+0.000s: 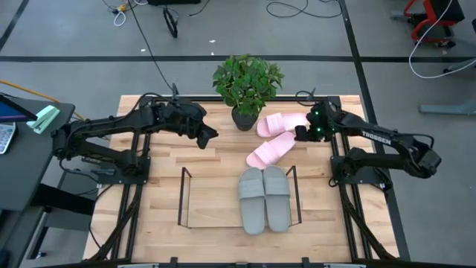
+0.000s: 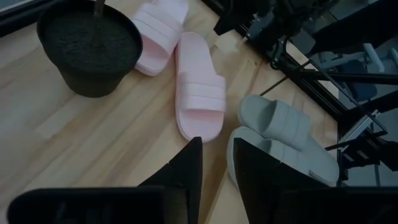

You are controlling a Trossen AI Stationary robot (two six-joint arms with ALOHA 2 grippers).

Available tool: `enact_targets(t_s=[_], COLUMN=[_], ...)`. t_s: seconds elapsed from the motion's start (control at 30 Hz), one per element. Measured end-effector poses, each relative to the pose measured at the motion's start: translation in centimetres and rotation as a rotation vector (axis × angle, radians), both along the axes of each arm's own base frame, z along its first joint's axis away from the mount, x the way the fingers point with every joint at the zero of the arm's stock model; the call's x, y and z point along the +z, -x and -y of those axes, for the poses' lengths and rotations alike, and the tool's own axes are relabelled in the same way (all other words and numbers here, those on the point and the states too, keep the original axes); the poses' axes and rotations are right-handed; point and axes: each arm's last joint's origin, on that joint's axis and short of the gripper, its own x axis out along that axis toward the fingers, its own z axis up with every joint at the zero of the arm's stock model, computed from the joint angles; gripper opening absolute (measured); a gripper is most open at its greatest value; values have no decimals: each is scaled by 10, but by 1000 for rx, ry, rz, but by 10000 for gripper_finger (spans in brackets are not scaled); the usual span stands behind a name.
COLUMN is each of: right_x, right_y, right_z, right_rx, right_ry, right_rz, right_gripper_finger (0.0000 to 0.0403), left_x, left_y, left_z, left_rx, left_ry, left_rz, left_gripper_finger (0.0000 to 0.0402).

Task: Pick and place slides into the shelf
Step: Put the bottom pink slide on the shelf

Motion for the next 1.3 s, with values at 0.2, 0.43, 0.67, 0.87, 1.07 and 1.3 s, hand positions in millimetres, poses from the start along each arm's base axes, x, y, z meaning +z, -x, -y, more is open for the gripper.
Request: enact_targets(t_s=[0.2, 0.43, 0.67, 0.87, 1.07, 1.3], right_x=[-9, -23, -34, -38, -38, -58], right_y=[-7, -15, -20, -24, -25, -16], right_z=[9, 18, 22, 25, 26, 17], right_rx=[-23, -14, 33, 90, 104, 76], right_ry=[15, 7, 6, 6, 31, -5], right_rz=[-29, -46, -62, -27, -12, -26], right_gripper_finger=[282, 269, 263, 262, 245, 221], left_x=[1, 1, 1, 1, 1, 1], left_y=[0, 0, 0, 0, 0, 0], left_z=[0, -1, -1, -1, -1, -1], left_rx=[16, 16, 19, 19, 20, 20], left_ry=[1, 1, 4, 5, 6, 5], left_rz=[5, 6, 7, 7, 9, 10], left_gripper_finger=[97, 95, 98, 92, 96, 89])
